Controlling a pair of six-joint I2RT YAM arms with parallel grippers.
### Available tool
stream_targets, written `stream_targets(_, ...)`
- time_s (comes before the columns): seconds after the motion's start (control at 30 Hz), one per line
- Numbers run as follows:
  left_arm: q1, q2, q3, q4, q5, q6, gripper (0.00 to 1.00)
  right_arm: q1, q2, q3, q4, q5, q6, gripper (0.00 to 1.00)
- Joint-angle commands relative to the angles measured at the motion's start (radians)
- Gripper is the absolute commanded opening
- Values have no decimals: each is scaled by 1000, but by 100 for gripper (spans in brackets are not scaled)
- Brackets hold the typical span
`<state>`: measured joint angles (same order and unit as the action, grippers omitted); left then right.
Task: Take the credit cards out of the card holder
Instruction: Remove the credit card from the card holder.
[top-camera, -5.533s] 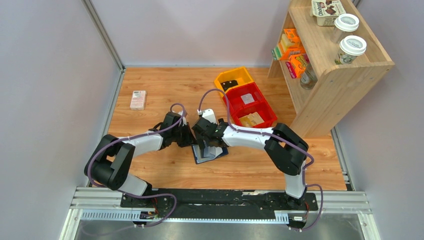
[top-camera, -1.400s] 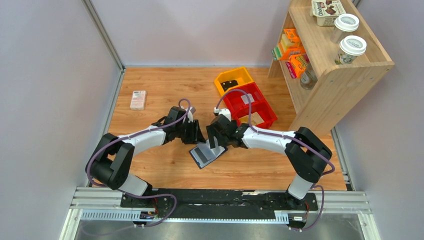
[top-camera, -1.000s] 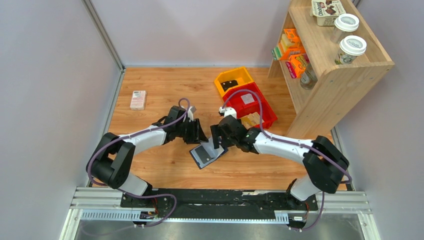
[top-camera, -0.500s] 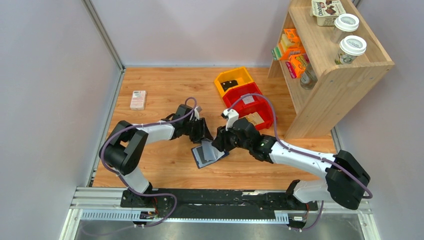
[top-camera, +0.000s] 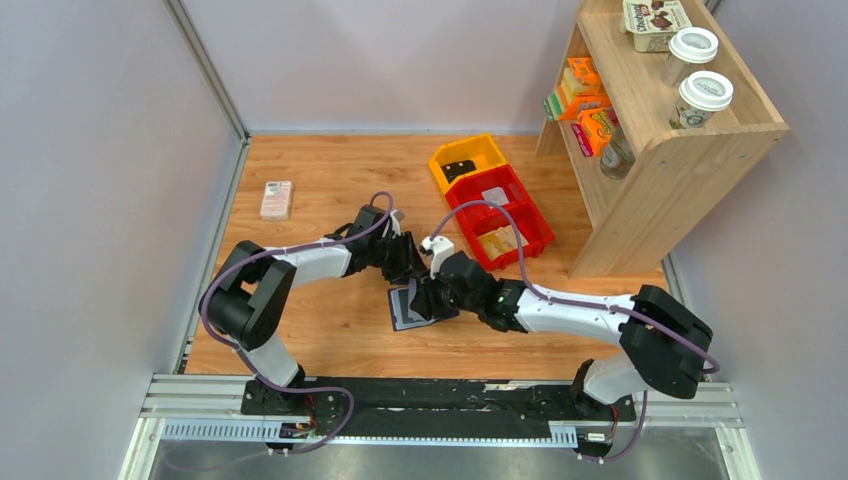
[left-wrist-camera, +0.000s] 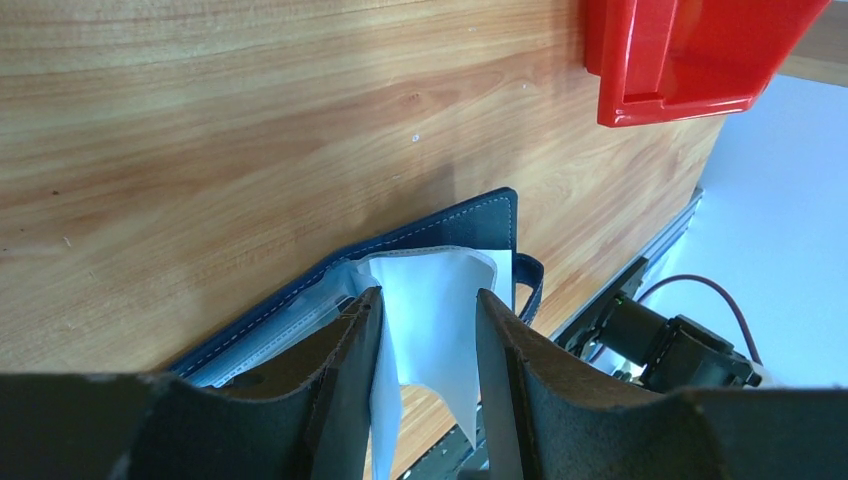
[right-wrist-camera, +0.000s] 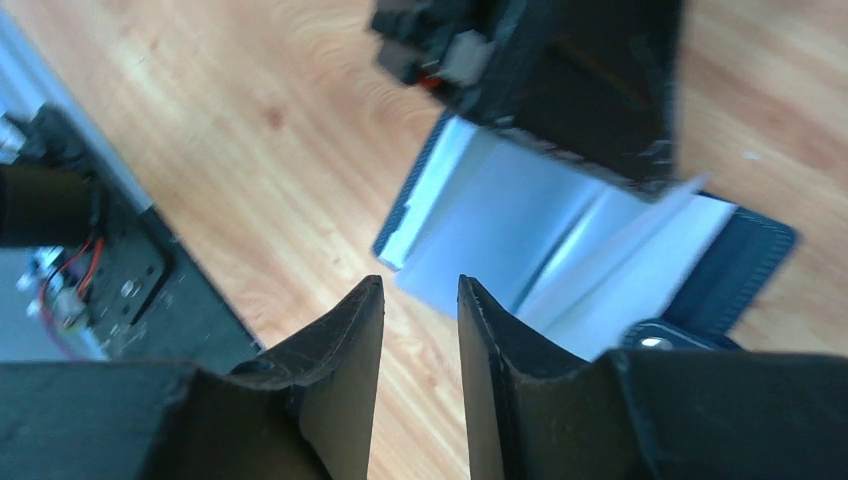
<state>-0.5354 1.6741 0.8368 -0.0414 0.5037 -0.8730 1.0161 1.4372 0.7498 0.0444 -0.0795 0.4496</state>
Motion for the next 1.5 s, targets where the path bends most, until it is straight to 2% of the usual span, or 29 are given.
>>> stream_targets(0.0, -9, -14, 8, 1, 7, -40, 48, 3, -17, 2, -41, 308, 70, 36)
stream_targets(0.07, -14, -16, 5, 8, 12, -46, 48, 1, -17, 2, -110, 371, 77, 36)
stream_targets(0.17, -20, -14, 5, 14, 16, -55, 48, -13, 11, -10, -123, 399, 99, 36)
stream_targets(0.4, -25, -20, 8, 23, 18, -73, 48, -59, 91, -29, -137, 342, 167, 33)
stream_targets(0.53, -37, -13, 18, 32, 19, -83, 48, -92, 123, -59, -88, 273, 198, 22)
stream_targets(0.63, -46, -5, 18, 35, 24, -95, 48, -135, 144, -96, -13, 189, 225, 7)
stream_targets(0.7, -54, -2, 13, 72, 30, -107, 48, -168, 157, -121, 38, 121, 241, 1)
stream_targets(0.8, -61, -1, 15, 89, 38, -121, 48, -186, 184, -144, 124, 26, 256, 0)
stream_targets(1.0, -61, -2, -8, 83, -1, -106, 47, -186, 233, -116, 177, -5, 290, 0)
stream_targets(1.23, -63, 47, -77, 95, -65, -78, 48, -186, 137, -145, 124, 125, 276, 7)
stream_targets(1.3, -63, 70, -77, 95, -67, -70, 48, -188, 100, -150, 97, 167, 276, 14)
stream_targets(1.4, -63, 95, -73, 97, -63, -66, 48, -188, 8, -148, 34, 230, 259, 32)
stream_targets(1.47, -64, 93, -73, 94, -70, -60, 48, -188, -40, -135, -6, 230, 233, 36)
